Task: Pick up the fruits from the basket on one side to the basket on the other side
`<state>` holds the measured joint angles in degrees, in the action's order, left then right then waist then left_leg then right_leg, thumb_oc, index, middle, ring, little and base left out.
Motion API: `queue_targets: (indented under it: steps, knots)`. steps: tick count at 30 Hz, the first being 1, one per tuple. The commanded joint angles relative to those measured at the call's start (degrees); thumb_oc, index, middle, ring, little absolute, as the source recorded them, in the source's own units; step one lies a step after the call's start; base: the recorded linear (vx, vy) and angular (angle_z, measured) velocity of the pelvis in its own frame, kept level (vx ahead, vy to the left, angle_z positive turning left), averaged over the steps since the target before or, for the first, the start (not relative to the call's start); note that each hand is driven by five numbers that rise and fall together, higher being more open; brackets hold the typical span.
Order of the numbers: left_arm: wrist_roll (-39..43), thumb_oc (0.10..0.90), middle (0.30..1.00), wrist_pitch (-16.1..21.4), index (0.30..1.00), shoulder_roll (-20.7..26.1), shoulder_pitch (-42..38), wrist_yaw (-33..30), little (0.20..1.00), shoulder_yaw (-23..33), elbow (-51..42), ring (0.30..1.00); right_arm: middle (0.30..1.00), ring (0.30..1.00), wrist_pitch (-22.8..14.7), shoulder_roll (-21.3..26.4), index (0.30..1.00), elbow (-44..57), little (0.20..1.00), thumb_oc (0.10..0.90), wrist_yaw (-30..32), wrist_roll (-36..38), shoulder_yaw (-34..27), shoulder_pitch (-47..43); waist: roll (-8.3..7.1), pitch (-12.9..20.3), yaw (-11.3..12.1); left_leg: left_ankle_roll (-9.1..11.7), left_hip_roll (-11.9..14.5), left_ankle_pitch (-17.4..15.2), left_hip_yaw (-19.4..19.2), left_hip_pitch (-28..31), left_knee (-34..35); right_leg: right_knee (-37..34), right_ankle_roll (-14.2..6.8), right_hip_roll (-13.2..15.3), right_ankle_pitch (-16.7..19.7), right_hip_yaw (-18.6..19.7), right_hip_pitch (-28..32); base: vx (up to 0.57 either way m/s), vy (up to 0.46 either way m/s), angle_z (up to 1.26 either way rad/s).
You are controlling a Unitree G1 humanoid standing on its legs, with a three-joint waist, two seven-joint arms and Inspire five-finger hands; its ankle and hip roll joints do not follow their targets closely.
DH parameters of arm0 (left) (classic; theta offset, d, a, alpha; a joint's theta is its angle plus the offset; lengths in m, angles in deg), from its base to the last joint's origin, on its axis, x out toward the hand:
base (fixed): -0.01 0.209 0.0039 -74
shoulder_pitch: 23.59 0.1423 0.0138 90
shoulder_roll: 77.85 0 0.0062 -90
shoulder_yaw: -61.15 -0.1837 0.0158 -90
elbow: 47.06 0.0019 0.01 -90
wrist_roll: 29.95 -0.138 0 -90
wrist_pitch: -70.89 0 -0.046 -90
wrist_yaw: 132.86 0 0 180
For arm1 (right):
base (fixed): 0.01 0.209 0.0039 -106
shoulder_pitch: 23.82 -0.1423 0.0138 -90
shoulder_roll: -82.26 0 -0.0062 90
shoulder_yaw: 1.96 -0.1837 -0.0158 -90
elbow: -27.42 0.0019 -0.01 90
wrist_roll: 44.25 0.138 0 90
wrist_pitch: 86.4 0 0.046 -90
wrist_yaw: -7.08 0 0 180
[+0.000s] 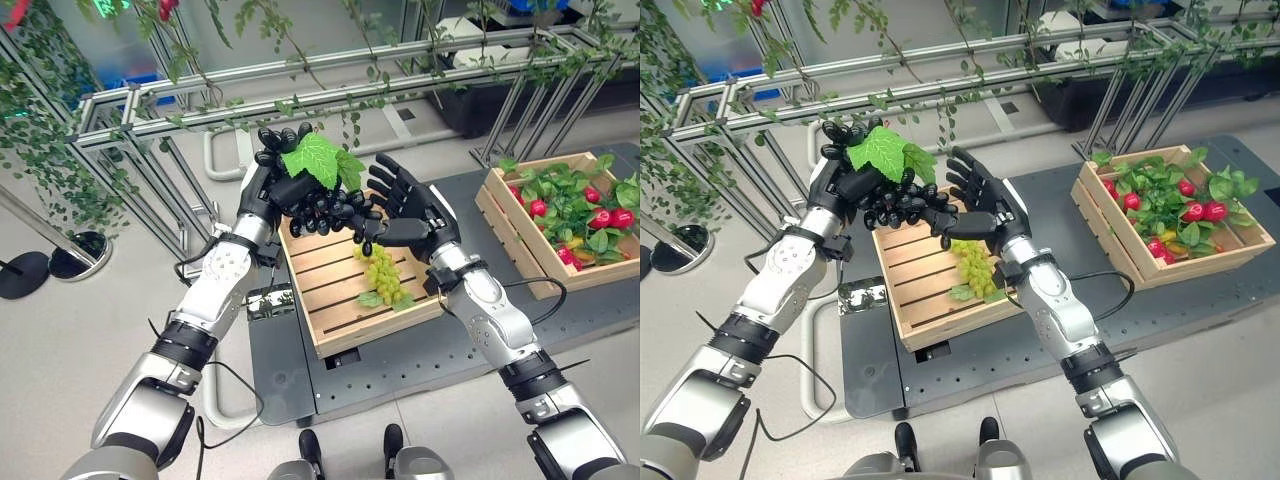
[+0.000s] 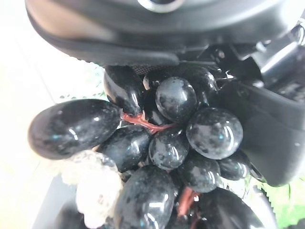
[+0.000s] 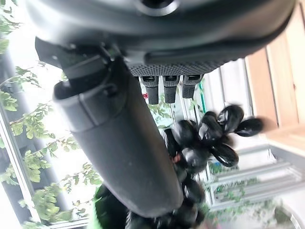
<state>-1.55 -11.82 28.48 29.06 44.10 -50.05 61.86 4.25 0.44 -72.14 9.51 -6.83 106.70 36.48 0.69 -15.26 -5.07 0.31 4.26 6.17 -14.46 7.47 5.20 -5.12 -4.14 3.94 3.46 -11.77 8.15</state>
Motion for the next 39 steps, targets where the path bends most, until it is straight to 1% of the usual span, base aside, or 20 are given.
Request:
queue_targets:
  steps: [1,5,8,12,15,17,19,20,22,24,28,32,36,39]
  knots:
    - [-3.74,0.400,0.300,8.25,0.300,0.34,-9.69,1.22,0.300,-3.88,1.26,0.300,0.900,0.900,-1.85,1.33,0.900,2.18,0.900,0.800,3.28,-3.04,0.99,-3.91,0.62,11.46,0.92,2.43,0.50,-9.87,-0.33,4.49,-0.20,0.12,-1.37,3.26,-4.58,-2.39,2.27,0.00,0.000,0.00]
    - [-4.87,0.400,0.300,8.48,0.300,2.60,-10.29,2.58,0.300,-4.71,1.28,0.300,0.900,0.900,0.44,3.33,0.900,2.51,0.900,0.800,2.40,-1.10,0.63,-3.81,0.53,11.76,1.00,2.22,0.40,-10.32,-0.32,4.74,-0.20,0.12,-1.69,3.42,-4.67,-2.15,2.43,0.00,-0.001,-0.01]
    - [-5.25,0.400,0.300,8.85,0.300,3.03,-10.41,2.79,0.300,-5.07,0.93,0.300,0.900,0.900,1.02,3.67,0.900,2.57,0.900,0.800,1.21,0.06,0.59,-3.46,0.45,11.86,0.98,2.16,0.34,-10.42,-0.36,4.73,-0.20,0.12,-1.80,3.48,-4.65,-2.00,2.36,0.00,0.000,0.00]
    - [-8.08,0.400,0.300,11.18,0.300,4.27,-11.60,3.19,0.300,-6.61,0.52,0.300,0.900,0.900,2.50,3.88,0.900,2.12,0.900,0.800,-2.88,3.52,1.24,-3.38,0.20,11.88,0.92,2.10,0.34,-10.58,-0.59,4.75,-0.20,0.12,-1.99,3.63,-4.53,-1.88,2.23,0.00,-0.003,-0.01]
    - [-10.28,0.400,0.300,12.04,0.300,4.87,-13.29,2.65,0.300,-8.56,-0.04,0.300,0.900,0.900,3.91,3.35,0.900,1.56,0.900,0.800,-6.12,6.80,3.06,-4.46,0.04,11.93,1.03,2.10,0.36,-10.66,-0.67,4.86,-0.20,0.12,-2.07,3.71,-4.48,-1.97,2.28,0.00,-0.003,-0.01]
    - [-11.20,0.400,0.300,12.19,0.300,5.09,-13.73,2.41,0.300,-9.18,-0.42,0.300,0.900,0.900,4.45,3.14,0.900,1.62,0.900,0.800,-7.20,8.01,3.78,-4.81,-0.03,11.99,1.08,2.10,0.34,-10.68,-0.58,4.89,-0.20,0.12,-2.09,3.73,-4.47,-1.92,2.30,0.00,0.000,0.00]
    - [-12.74,0.400,0.300,12.78,0.300,5.46,-14.42,1.95,0.300,-10.01,-0.61,0.300,0.900,0.900,5.23,2.88,0.900,1.56,0.900,0.800,-9.29,11.00,4.64,-5.23,-0.14,12.11,1.14,2.08,0.31,-10.76,-0.54,4.93,-0.20,0.12,-2.11,3.76,-4.53,-1.92,2.34,0.00,0.000,0.00]
    - [-13.47,0.400,0.300,13.28,0.300,5.83,-14.94,1.74,0.300,-10.86,-0.55,0.300,0.900,0.900,6.28,2.47,0.900,1.66,0.900,0.800,-11.25,13.15,5.31,-5.44,-0.22,12.19,1.24,2.06,0.32,-10.82,-0.54,5.01,-0.20,0.12,-2.16,3.82,-4.56,-1.97,2.45,0.00,0.000,0.00]
    - [-14.62,0.400,0.300,13.47,0.300,5.91,-15.06,1.51,0.300,-11.17,-0.56,0.300,0.900,0.900,7.30,2.21,0.900,1.73,0.900,0.800,-13.00,14.80,5.58,-5.43,-0.30,12.27,1.29,2.05,0.32,-10.85,-0.51,5.04,-0.20,0.12,-2.21,3.85,-4.58,-1.97,2.50,0.00,0.000,0.00]
    - [-15.54,0.400,0.300,13.68,0.300,6.47,-15.45,1.26,0.300,-11.89,-0.31,0.300,0.900,0.900,9.43,1.86,0.900,1.74,0.900,0.800,-16.55,18.35,6.30,-5.30,-0.43,12.48,1.39,2.05,0.33,-10.91,-0.46,5.12,-0.20,0.12,-2.27,3.91,-4.60,-2.03,2.59,0.00,0.000,0.00]
    - [-17.80,0.400,0.300,14.74,0.300,7.64,-16.10,0.21,0.300,-12.85,0.92,0.300,0.900,0.900,12.30,1.84,0.900,1.53,0.900,0.800,-20.74,23.07,7.12,-5.28,-0.68,12.73,1.64,2.12,0.36,-10.85,-0.29,5.06,-0.20,0.12,-2.37,3.99,-4.58,-2.28,2.61,0.00,0.000,0.00]
    - [-18.92,0.400,0.300,13.44,0.300,8.86,-16.75,-1.11,0.300,-13.58,2.40,0.300,0.900,0.900,12.68,2.11,0.900,1.19,0.900,0.800,-22.74,24.53,7.42,-4.92,-0.84,12.87,1.71,2.19,0.43,-10.77,-0.14,4.95,-0.20,0.12,-2.46,3.99,-4.57,-2.39,2.54,0.00,0.000,0.00]
    - [-19.25,0.400,0.300,14.44,0.300,9.26,-16.56,-1.57,0.300,-13.57,4.77,0.300,0.900,0.900,13.39,1.58,0.900,0.71,0.900,0.800,-25.04,27.78,7.46,-4.77,-0.90,13.01,1.91,2.18,0.44,-10.69,0.03,4.90,-0.20,0.12,-2.45,3.98,-4.61,-2.57,2.59,0.00,-0.009,0.00]
    - [-19.56,0.400,0.300,14.94,0.300,9.06,-16.50,-1.27,0.300,-13.61,5.98,0.300,0.900,0.900,12.38,0.48,0.900,0.27,0.900,0.800,-27.23,30.32,7.55,-4.85,-0.81,13.05,2.12,2.19,0.50,-10.57,0.15,4.82,-0.20,0.12,-2.48,4.05,-4.63,-2.82,2.62,0.00,0.000,0.00]
